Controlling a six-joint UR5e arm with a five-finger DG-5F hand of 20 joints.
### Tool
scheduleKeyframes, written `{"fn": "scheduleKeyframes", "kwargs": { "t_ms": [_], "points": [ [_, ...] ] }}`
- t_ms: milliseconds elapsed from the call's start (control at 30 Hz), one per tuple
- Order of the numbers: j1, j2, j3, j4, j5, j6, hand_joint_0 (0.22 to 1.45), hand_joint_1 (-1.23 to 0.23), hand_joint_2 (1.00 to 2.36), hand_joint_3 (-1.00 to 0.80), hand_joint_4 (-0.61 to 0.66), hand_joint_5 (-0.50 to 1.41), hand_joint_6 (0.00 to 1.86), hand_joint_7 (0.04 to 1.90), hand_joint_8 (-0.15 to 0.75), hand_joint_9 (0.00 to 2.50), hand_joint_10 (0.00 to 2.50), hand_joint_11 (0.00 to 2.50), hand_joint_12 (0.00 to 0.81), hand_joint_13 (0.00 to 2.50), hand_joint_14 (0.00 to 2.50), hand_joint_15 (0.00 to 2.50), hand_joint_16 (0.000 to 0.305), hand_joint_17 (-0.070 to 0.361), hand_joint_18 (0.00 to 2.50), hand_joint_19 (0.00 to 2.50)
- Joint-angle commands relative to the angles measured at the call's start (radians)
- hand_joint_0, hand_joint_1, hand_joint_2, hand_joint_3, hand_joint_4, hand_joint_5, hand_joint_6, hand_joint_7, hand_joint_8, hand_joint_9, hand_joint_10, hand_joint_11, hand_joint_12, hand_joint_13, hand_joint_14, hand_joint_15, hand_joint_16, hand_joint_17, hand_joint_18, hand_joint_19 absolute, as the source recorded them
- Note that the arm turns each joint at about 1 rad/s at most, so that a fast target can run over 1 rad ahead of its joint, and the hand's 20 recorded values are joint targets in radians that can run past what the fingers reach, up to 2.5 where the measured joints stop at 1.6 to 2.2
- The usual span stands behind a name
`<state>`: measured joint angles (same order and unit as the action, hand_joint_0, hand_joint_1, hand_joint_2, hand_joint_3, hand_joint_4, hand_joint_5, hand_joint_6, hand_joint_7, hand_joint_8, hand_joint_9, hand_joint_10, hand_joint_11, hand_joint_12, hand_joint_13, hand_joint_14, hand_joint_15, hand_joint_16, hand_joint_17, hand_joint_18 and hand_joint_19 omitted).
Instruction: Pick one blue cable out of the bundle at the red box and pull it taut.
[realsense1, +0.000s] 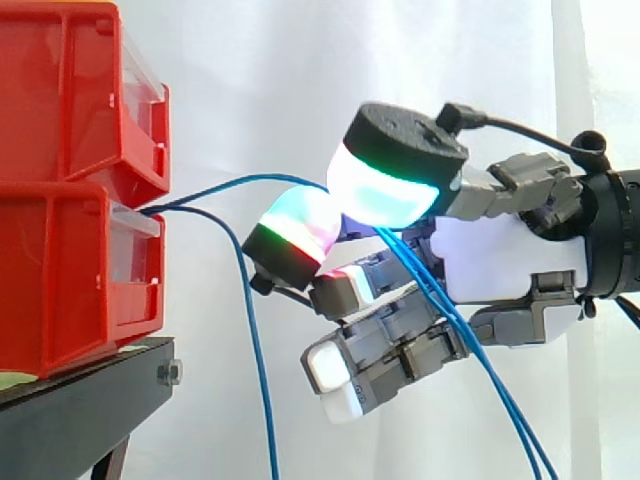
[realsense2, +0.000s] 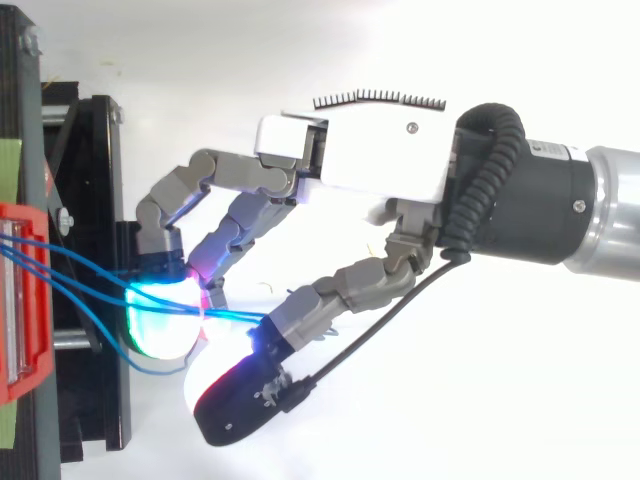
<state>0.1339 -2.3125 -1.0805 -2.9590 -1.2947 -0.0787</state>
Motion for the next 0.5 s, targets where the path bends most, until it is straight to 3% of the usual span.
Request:
{"fn": "scheduleKeyframes", "kwargs": {
  "t_ms": [0,167,333,467],
  "points": [
    [0.0,0.001,0.001,0.0,0.0,0.0,0.44,-0.86,1.0,-0.5,0.0,-0.18,0.94,0.89,0.275,1.02,0.01,1.11,0.41,0.87,0.02,0.58,0.056,0.125,0.76,0.28],
    [0.0,0.001,-0.001,0.0,0.0,0.0,0.47,-0.61,1.0,-0.5,0.03,-0.19,0.93,0.91,0.279,1.02,0.01,1.11,0.407,0.86,0.02,0.59,0.055,0.125,0.74,0.31],
    [0.0,0.001,0.001,0.0,0.0,0.0,0.58,-0.6,1.0,-0.5,0.0,-0.19,0.92,0.96,0.259,1.0,0.01,1.12,0.38,0.84,0.02,0.61,0.049,0.111,0.68,0.35],
    [0.0,0.001,0.001,0.0,0.0,0.0,0.6,-0.65,1.01,-0.38,0.0,-0.19,0.92,0.98,0.259,0.99,0.01,1.12,0.38,0.84,0.02,0.6,0.049,0.111,0.68,0.35]
  ]
}}
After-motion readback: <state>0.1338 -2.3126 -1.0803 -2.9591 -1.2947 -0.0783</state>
